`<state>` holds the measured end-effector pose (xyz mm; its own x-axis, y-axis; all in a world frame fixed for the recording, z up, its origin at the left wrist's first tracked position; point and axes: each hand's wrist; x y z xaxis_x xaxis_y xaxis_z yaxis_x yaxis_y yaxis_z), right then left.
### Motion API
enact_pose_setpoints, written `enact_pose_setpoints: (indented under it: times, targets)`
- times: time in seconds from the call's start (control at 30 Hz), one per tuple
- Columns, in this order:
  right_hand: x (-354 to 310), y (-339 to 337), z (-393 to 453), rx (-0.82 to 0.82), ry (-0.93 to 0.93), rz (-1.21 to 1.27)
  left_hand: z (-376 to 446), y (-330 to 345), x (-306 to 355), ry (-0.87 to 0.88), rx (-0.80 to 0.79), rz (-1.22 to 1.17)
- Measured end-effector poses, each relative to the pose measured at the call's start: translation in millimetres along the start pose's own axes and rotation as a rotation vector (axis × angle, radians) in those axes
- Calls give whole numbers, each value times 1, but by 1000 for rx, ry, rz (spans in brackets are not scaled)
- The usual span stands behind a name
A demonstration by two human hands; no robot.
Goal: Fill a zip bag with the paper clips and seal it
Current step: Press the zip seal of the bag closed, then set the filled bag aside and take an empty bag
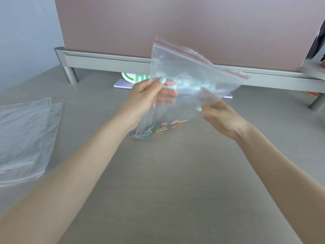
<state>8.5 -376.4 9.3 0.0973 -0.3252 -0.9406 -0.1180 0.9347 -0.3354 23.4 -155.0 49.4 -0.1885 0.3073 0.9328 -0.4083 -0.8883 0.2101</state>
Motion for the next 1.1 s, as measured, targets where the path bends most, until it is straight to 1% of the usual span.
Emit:
enact_pose_setpoints:
  times: [0.03,0.17,0.27,0.37,0.43,0.53,0.63,0.7,0.77,0.9,0.97,1.0,1.07,1.1]
  targets:
    - [-7,3,10,25,21,42,6,1,4,5,15,-23]
    - [-33,-2,38,130,-3,12,35,-1,28,45,97,-43]
    - [-57,-10,42,217,-80,-17,50,-5,47,86,174,-46]
    - [-72,-16,36,268,-168,48,53,-2,55,124,194,-34]
    - [-69,-18,29,265,-154,88,48,1,48,96,235,-49]
    - [-50,-15,17,221,-37,87,31,3,18,-65,315,-115]
    - [-24,-8,3,215,123,-11,7,1,-14,-273,363,-138]
    - [-11,-6,-2,236,226,-41,-7,-1,-26,-391,357,-148]
    - [-3,-3,-6,259,321,-88,-17,-2,-33,-478,338,-241]
    - [0,7,-10,268,404,-215,-37,-8,-37,-651,295,-382]
    - [-5,15,-10,371,350,-388,-45,-17,-36,-655,323,-384]
    - [-12,20,-11,450,260,-477,-46,-22,-33,-623,345,-339]
    - [-35,39,-15,566,-39,-565,-49,-42,-28,-482,434,-154]
    - [-50,53,-16,587,-190,-567,-51,-58,-24,-395,498,-30]
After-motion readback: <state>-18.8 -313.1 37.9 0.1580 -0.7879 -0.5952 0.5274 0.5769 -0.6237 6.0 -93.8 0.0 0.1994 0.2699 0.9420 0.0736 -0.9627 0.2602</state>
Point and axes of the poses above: each hand's wrist, its own z-axis towards the middle knuckle, its own y-axis out of the palm, x = y × z, and after that the axes turned 13 degrees about -z, right-handed
